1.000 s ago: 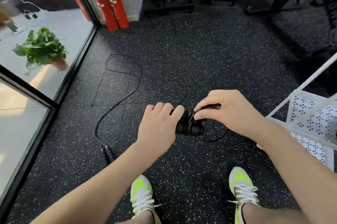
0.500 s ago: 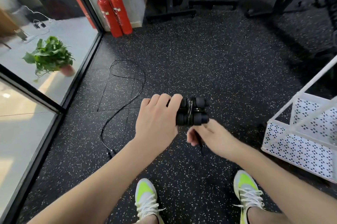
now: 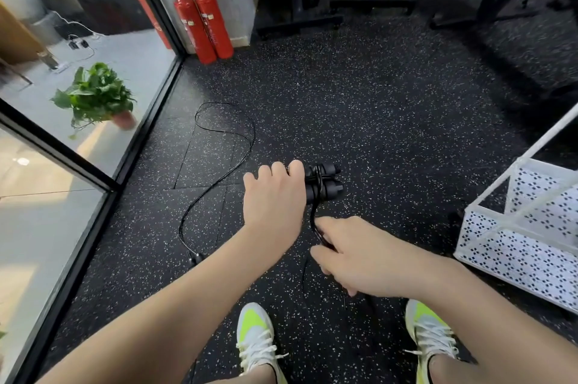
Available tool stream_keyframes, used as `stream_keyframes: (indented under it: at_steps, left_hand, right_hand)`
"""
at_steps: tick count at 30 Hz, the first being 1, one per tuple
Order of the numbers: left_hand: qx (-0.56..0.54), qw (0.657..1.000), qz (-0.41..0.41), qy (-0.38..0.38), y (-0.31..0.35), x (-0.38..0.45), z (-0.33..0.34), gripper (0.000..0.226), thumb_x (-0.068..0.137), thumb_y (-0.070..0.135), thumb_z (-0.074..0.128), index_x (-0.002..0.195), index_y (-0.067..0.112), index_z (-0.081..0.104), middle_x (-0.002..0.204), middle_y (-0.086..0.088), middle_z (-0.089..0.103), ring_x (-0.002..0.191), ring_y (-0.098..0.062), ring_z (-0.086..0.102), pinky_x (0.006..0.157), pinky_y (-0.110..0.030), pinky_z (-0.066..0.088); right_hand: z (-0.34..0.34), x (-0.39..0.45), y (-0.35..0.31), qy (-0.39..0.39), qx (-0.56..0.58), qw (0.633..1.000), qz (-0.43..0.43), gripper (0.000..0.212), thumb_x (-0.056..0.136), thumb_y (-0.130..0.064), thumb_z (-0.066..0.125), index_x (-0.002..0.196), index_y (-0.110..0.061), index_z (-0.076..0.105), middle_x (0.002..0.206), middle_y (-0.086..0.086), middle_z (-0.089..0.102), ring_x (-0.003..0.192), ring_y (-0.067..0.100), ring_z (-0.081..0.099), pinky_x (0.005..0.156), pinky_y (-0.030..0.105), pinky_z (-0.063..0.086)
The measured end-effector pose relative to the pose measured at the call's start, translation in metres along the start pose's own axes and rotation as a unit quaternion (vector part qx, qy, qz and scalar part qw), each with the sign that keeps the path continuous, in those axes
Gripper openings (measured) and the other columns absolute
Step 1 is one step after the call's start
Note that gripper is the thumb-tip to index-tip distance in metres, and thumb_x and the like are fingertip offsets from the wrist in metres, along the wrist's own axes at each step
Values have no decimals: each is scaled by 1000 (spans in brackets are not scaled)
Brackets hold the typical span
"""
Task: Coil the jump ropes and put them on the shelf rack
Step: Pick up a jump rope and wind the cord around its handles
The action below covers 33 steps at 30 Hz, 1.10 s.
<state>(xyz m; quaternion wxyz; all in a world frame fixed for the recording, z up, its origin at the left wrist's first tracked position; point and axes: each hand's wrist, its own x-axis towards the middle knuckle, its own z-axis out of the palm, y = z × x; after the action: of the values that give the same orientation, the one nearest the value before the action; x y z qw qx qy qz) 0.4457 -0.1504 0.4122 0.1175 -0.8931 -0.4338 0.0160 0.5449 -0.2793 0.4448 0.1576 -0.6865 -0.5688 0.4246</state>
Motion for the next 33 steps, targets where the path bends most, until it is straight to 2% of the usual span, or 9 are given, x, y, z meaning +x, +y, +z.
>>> stream_keyframes:
  at_steps: [3, 8, 12, 16, 20, 24, 29, 30, 33]
  left_hand:
    - [-7, 1000, -11, -11, -2, 1, 3, 47, 85, 18, 70, 119, 20, 37, 115, -5, 57, 107, -28, 56, 82, -41, 37]
    - [1, 1000, 15, 0, -3, -4, 3, 52, 86, 13, 69, 125, 18, 35, 119, -5, 54, 110, -29, 54, 86, -41, 38]
    - [-14, 1000, 17, 6, 1, -5, -1, 40, 91, 16, 62, 120, 20, 36, 118, -5, 56, 109, -30, 55, 81, -41, 35]
    - [-66, 997, -5, -42, -2, -4, 1, 38, 90, 26, 64, 119, 19, 39, 115, -5, 58, 107, -31, 58, 84, -43, 39]
    - [-38, 999, 1, -21, -7, -10, 7, 38, 90, 21, 62, 119, 20, 38, 115, -4, 58, 106, -29, 57, 84, -42, 40]
    - [0, 998, 62, 20, -8, -19, 11, 46, 89, 14, 61, 127, 19, 35, 116, -3, 54, 106, -29, 54, 87, -42, 38]
    - [-7, 981, 173, 89, -9, -25, 19, 42, 72, 15, 75, 107, 15, 53, 87, -4, 58, 76, -29, 53, 69, -42, 38]
    - [-15, 976, 190, 104, -9, -26, 22, 42, 69, 14, 76, 106, 14, 56, 85, -5, 58, 74, -30, 53, 68, -42, 39]
    - [-31, 962, 229, 146, -9, -28, 21, 43, 70, 12, 71, 111, 13, 58, 88, -4, 58, 76, -31, 54, 70, -43, 41]
  right_hand:
    - [1, 0, -2, 14, -22, 1000, -7, 28, 104, -33, 41, 86, -13, 48, 75, 5, 63, 50, 17, 49, 55, 45, 48]
    - [-19, -5, -1, 64, -20, 997, -35, 36, 103, -29, 46, 76, -6, 48, 58, -3, 47, 47, 10, 33, 47, 26, 32]
    - [-15, -7, -8, 26, -94, 994, -53, 38, 104, -31, 44, 72, -11, 46, 64, -4, 48, 51, 12, 39, 51, 27, 33]
    - [-4, -6, -9, 4, -147, 988, -46, 36, 107, -30, 38, 73, -17, 44, 74, -1, 51, 57, 12, 42, 50, 24, 28]
    - [-12, -6, -3, 43, -108, 992, -44, 35, 105, -29, 41, 72, -17, 48, 69, -3, 54, 53, 12, 44, 50, 24, 32]
    - [-26, -5, 5, 80, -31, 995, -46, 30, 102, -29, 49, 80, -16, 63, 65, 0, 63, 44, 8, 42, 45, 25, 38]
    - [-50, -1, 15, 161, 32, 983, -86, 10, 89, -36, 74, 82, -30, 75, 67, -10, 71, 50, 6, 54, 51, 21, 44]
    - [-54, 0, 19, 184, 50, 977, -91, 9, 84, -36, 80, 78, -29, 76, 67, -9, 71, 55, 9, 58, 55, 22, 46]
    - [-61, 8, 34, 216, 112, 966, -87, 8, 76, -35, 86, 75, -32, 78, 74, -7, 74, 71, 27, 65, 69, 41, 52]
